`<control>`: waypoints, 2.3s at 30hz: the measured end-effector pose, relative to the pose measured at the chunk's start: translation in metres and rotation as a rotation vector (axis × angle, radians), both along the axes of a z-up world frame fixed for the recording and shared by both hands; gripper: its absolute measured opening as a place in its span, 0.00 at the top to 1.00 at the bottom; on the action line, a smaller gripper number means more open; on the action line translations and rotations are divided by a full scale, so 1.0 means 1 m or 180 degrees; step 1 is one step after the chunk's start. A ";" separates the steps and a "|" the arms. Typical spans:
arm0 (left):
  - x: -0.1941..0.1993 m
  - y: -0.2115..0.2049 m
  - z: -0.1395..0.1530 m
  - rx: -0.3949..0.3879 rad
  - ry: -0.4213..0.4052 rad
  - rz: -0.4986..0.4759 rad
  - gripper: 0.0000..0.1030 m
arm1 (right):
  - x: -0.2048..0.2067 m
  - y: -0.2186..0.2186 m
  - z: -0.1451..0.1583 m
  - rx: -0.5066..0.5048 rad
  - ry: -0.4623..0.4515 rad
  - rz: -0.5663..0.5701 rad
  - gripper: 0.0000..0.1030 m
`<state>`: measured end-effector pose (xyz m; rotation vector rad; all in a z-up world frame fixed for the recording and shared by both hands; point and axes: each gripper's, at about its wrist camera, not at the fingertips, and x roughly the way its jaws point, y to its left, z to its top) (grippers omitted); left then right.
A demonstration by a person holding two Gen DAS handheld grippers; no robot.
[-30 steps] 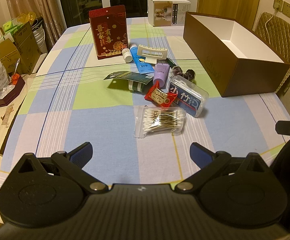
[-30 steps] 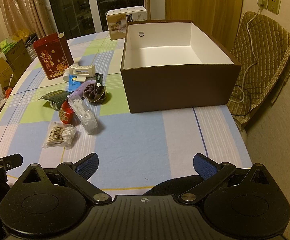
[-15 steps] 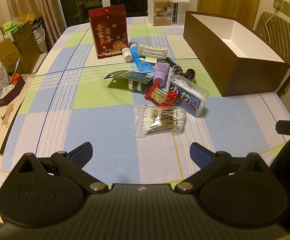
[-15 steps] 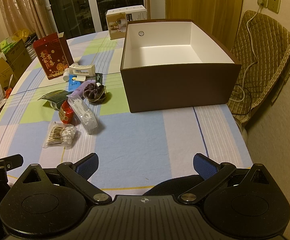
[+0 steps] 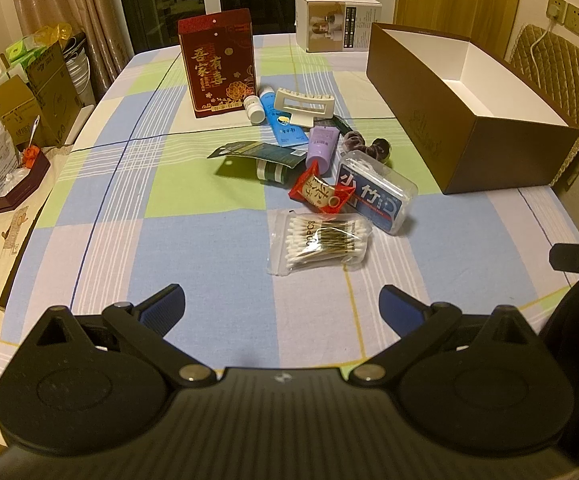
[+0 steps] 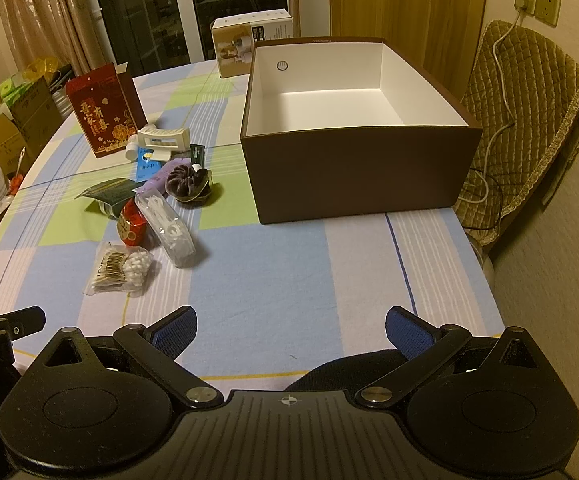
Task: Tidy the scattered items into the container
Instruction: 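Move both tools toward the scattered items on the table, then grasp the clear plastic case with the right tool while the left tool grasps the blue-white toothpick box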
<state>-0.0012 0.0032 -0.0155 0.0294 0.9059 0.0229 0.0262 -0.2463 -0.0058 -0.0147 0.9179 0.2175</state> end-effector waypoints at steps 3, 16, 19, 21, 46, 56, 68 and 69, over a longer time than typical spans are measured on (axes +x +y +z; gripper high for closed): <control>0.000 0.000 0.000 0.0017 -0.0003 -0.0003 0.02 | -0.001 0.000 0.000 -0.0002 -0.0007 -0.0002 0.00; 0.005 -0.001 0.007 0.0052 -0.0022 -0.0158 0.02 | 0.004 0.007 0.009 0.0231 -0.0112 0.0294 0.00; 0.011 0.000 0.008 0.0055 0.0017 -0.0275 0.02 | 0.009 0.013 0.009 0.0241 -0.0125 0.0498 0.00; 0.017 0.001 0.006 0.0107 0.0028 -0.0380 0.02 | 0.013 0.020 0.007 0.0180 -0.0193 0.0639 0.00; 0.090 0.027 -0.051 0.0358 0.0125 -0.1875 0.03 | 0.098 0.111 -0.070 -0.0182 -0.0377 0.1873 0.38; 0.101 0.019 -0.072 0.0446 0.0084 -0.2206 0.07 | 0.110 0.128 -0.087 -0.0285 -0.0322 0.1994 0.55; 0.112 0.002 -0.080 0.0455 0.0026 -0.2498 0.11 | 0.104 0.122 -0.078 -0.0281 -0.0332 0.1868 0.68; 0.112 -0.001 -0.082 0.0479 0.0037 -0.2543 0.11 | 0.102 0.120 -0.077 -0.0274 -0.0332 0.1843 0.68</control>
